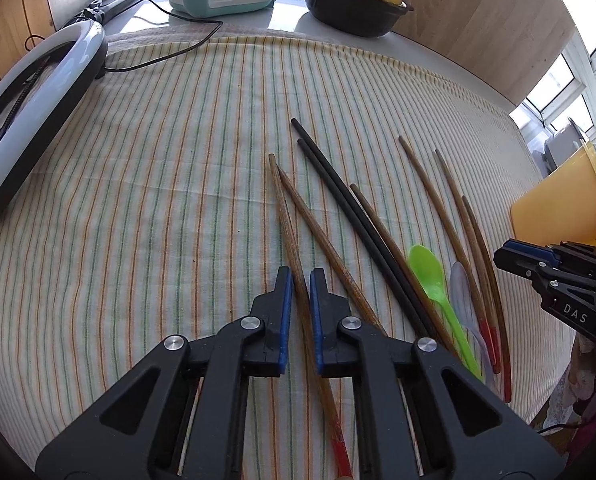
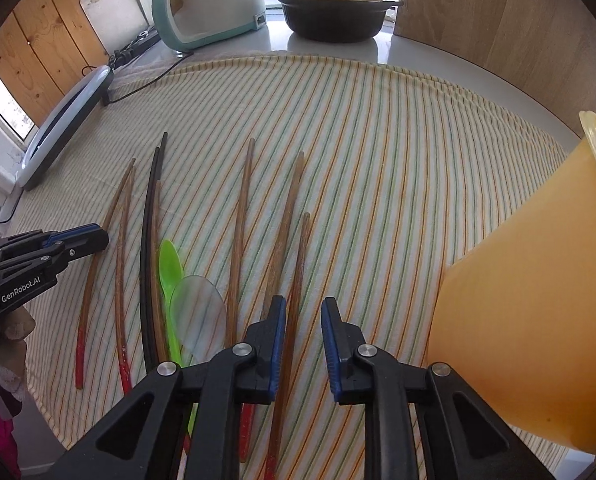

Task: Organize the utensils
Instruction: 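Close the left tool on a wooden chopstick while the right tool grasps another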

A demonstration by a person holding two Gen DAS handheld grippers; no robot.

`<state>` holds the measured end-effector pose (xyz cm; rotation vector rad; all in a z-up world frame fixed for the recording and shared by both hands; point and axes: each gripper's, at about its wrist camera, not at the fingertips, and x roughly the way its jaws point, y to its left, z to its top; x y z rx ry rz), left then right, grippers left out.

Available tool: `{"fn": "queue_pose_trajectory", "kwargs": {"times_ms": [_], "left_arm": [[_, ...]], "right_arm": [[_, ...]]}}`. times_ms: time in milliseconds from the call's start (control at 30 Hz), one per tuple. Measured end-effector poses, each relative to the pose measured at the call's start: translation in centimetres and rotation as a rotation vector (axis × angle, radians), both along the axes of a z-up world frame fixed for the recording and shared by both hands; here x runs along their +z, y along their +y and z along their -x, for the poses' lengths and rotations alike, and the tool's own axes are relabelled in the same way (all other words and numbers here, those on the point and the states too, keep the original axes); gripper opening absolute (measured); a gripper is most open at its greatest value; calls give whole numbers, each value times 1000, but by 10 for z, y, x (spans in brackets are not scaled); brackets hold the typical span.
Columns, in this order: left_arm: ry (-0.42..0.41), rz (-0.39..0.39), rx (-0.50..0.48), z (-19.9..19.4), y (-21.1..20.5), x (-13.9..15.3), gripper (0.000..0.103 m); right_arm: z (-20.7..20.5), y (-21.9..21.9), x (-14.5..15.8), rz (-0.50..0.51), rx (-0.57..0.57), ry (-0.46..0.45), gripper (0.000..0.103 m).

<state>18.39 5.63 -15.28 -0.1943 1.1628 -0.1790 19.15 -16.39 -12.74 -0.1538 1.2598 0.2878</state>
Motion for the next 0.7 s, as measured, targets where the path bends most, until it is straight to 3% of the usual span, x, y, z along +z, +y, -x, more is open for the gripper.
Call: {"fn": "queue_pose_trajectory", "kwargs": {"times_ms": [567,633,700], "left_arm": [[-15,-4,-16,-7,-1,-2,6],[-16,3,-10,-5,1,-2,6],[-18,6,0,-4,3,1,5]], "right_arm": [[-20,0,-17,-25,-38,65,11],[-19,2,-17,-14,-32,58,4],[-18,-1,-15,-49,-42,64,3]]}}
